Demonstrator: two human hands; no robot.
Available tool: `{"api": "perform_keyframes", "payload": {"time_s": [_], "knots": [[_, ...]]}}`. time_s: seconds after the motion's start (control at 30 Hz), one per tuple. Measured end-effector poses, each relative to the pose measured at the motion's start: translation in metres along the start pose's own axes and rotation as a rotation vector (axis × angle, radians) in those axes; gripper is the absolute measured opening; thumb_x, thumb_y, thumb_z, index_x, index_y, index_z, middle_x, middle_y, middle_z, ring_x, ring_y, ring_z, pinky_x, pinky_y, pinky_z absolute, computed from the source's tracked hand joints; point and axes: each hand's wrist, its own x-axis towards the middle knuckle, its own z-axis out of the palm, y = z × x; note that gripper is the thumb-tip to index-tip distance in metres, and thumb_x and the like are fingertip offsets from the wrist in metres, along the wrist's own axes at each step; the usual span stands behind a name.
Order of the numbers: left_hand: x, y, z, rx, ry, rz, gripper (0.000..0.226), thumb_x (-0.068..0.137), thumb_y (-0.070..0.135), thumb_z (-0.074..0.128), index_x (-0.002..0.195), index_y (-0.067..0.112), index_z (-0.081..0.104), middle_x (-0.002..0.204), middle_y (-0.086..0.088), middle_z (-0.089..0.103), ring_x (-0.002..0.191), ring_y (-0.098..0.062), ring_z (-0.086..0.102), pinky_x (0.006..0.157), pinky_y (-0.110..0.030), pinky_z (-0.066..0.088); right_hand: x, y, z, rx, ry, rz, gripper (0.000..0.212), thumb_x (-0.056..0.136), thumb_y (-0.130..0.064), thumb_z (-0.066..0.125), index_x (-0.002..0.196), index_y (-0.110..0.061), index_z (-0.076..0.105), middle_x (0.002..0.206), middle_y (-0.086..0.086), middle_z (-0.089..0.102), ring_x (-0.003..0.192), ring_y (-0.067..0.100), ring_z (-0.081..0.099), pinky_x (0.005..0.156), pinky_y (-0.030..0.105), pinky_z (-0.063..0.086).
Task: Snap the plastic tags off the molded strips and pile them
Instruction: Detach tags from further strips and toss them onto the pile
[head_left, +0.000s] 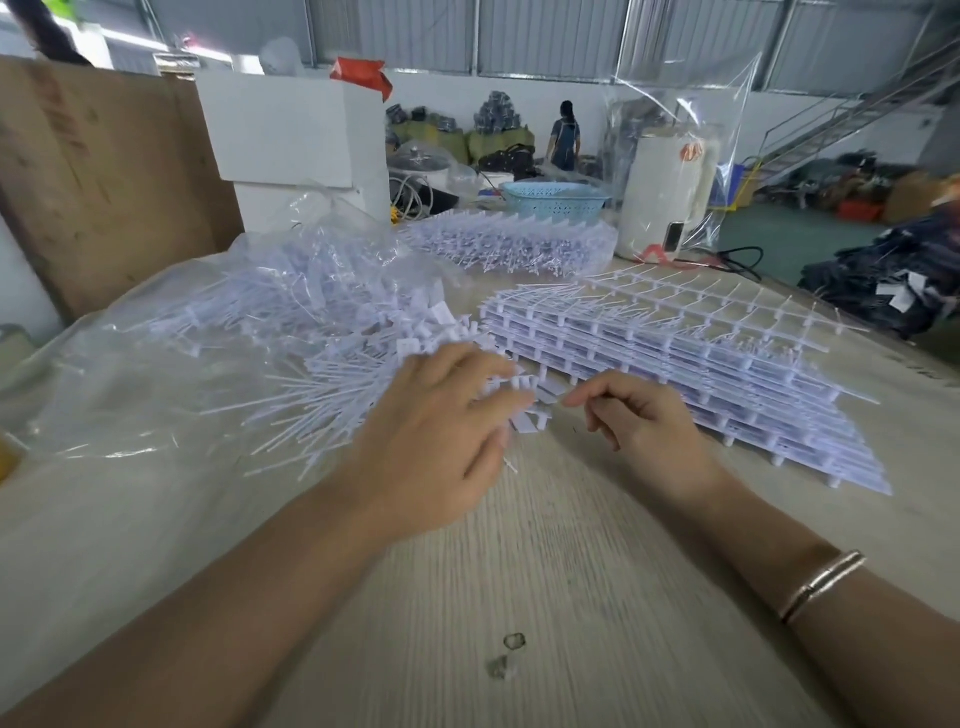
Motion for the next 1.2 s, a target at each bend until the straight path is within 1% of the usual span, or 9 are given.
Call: {"api": "perform_keyframes", "payload": {"time_s": [0.2,0.27,0.37,0.5,0.8,0.93,1.03,1.13,1.2], "knots": [[-0.011,0.024,0.028,-0.235,-0.376,0.178,0.036,0.097,0.037,0.036,0.13,0.031,0.05,0.133,0.009,0.045,0.124,-0.009,0.036,0.103,-0.036,0.033,0.017,-0.011,-0.004,-0.231,0.207,-0.115,0.036,0.089,0.001,0.05,0.079,-0.03,0.064,0.067,-0.009,0.058,0.044,0.003,0.042,0.045,0.011,0.03],[-0.011,0.023,0.032,-0.284,-0.402,0.157,0.038,0.098,0.037,0.033,0.135,0.032,0.044,0.134,0.012,0.042,0.125,-0.007,0.034,0.104,-0.035,0.03,0.042,-0.012,-0.017,-0.514,0.189,-0.151,0.025,0.088,-0.002,0.051,0.095,-0.019,0.068,0.089,-0.007,0.06,0.066,0.003,0.051,0.062,0.011,0.038],[-0.011,0.021,0.033,-0.322,-0.387,0.142,0.038,0.098,0.037,0.034,0.134,0.034,0.045,0.132,0.013,0.043,0.123,-0.007,0.035,0.104,-0.034,0.03,0.083,-0.007,-0.034,-0.949,0.068,-0.078,0.034,0.091,-0.013,0.05,0.123,-0.015,0.059,0.123,0.008,0.056,0.111,0.025,0.052,0.093,0.034,0.041],[-0.013,0.021,0.033,-0.32,-0.386,0.145,0.044,0.095,0.043,0.024,0.134,0.036,0.044,0.133,0.015,0.042,0.123,-0.005,0.034,0.105,-0.032,0.029,0.112,0.007,-0.037,-1.3,-0.085,0.147,0.035,0.094,-0.022,0.043,0.126,-0.017,0.055,0.125,0.009,0.054,0.117,0.029,0.05,0.099,0.041,0.037],[-0.012,0.017,0.032,-0.407,-0.343,0.142,0.034,0.097,0.032,0.043,0.129,0.03,0.054,0.129,0.012,0.049,0.122,-0.003,0.036,0.104,-0.031,0.031,0.117,0.002,-0.059,-1.052,0.283,-0.058,0.036,0.1,-0.017,0.035,0.13,-0.023,0.055,0.116,0.015,0.051,0.095,0.035,0.056,0.09,0.045,0.04],[-0.004,0.019,0.026,-0.717,-0.297,-0.088,0.032,0.096,0.032,0.048,0.127,0.037,0.054,0.126,0.02,0.052,0.119,0.006,0.042,0.104,-0.026,0.035,0.11,-0.028,-0.071,-1.01,0.356,-0.145,0.036,0.101,-0.022,0.036,0.132,-0.03,0.052,0.11,0.013,0.052,0.094,0.031,0.053,0.094,0.043,0.031],[0.014,0.024,0.012,-1.105,-0.285,-0.383,0.033,0.084,0.063,0.042,0.116,0.056,0.051,0.125,0.03,0.054,0.113,0.013,0.049,0.098,-0.019,0.04,0.09,-0.052,-0.064,-0.95,0.284,-0.153,0.036,0.101,-0.024,0.036,0.133,-0.033,0.05,0.107,0.014,0.056,0.091,0.03,0.056,0.097,0.047,0.034],[0.041,0.024,0.002,-1.479,-0.16,-0.675,0.024,0.092,0.05,0.041,0.104,0.039,0.059,0.114,0.013,0.066,0.103,-0.001,0.062,0.092,-0.025,0.049,0.061,-0.07,-0.049,-0.933,0.121,-0.242,0.036,0.101,-0.023,0.037,0.133,-0.031,0.051,0.081,0.008,0.048,0.062,0.021,0.047,0.083,0.045,0.047],[0.054,0.02,-0.004,-1.522,-0.075,-0.836,0.028,0.097,0.043,0.039,0.099,0.026,0.06,0.106,0.004,0.07,0.096,-0.008,0.067,0.084,-0.025,0.053,0.041,-0.079,-0.038,-0.942,-0.013,-0.218,0.037,0.101,-0.023,0.036,0.134,-0.034,0.049,0.081,0.003,0.04,0.069,0.023,0.047,0.07,0.036,0.044]]}}
